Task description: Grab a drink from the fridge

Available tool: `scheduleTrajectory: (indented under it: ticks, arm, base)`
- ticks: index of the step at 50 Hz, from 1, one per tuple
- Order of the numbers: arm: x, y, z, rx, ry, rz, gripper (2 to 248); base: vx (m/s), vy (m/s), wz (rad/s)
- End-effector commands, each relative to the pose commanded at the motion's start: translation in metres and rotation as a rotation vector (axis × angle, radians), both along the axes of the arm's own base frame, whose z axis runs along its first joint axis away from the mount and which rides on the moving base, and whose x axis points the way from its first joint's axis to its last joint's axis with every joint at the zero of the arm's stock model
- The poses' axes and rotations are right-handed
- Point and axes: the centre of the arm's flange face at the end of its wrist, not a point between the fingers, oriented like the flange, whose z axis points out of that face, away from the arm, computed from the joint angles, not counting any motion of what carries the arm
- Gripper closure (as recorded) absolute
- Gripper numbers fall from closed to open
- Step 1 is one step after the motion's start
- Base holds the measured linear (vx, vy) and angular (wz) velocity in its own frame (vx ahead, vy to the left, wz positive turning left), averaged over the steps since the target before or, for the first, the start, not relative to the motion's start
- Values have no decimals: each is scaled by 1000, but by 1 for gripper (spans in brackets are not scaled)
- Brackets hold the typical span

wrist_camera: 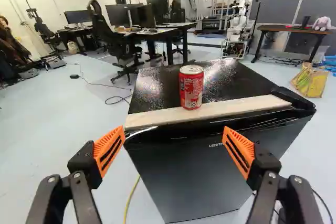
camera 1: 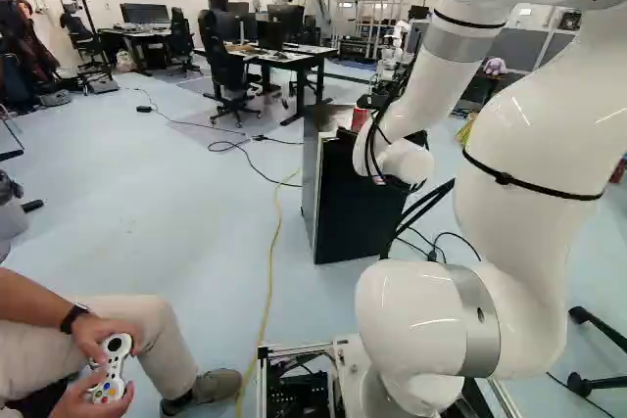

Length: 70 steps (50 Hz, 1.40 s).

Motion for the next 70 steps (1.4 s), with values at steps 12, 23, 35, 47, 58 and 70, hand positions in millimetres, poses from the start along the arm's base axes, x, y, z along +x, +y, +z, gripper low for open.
scheduleTrajectory:
  ticks: [12, 23, 35, 47, 58, 70]
  arm:
    - [6, -3, 0, 0, -1, -4, 3]
    - [11, -6, 0, -1, -3, -7, 3]
    - [18, -9, -1, -1, -5, -10, 3]
    - [25, -12, -1, -2, -7, -14, 3]
    - [31, -16, -2, -2, -9, -19, 3]
    - [37, -20, -2, -3, -11, -25, 3]
  base:
    - [0, 0, 0]
    - [0, 0, 0]
    - [0, 0, 0]
    - [0, 0, 0]
    - [0, 0, 0]
    - [0, 0, 0]
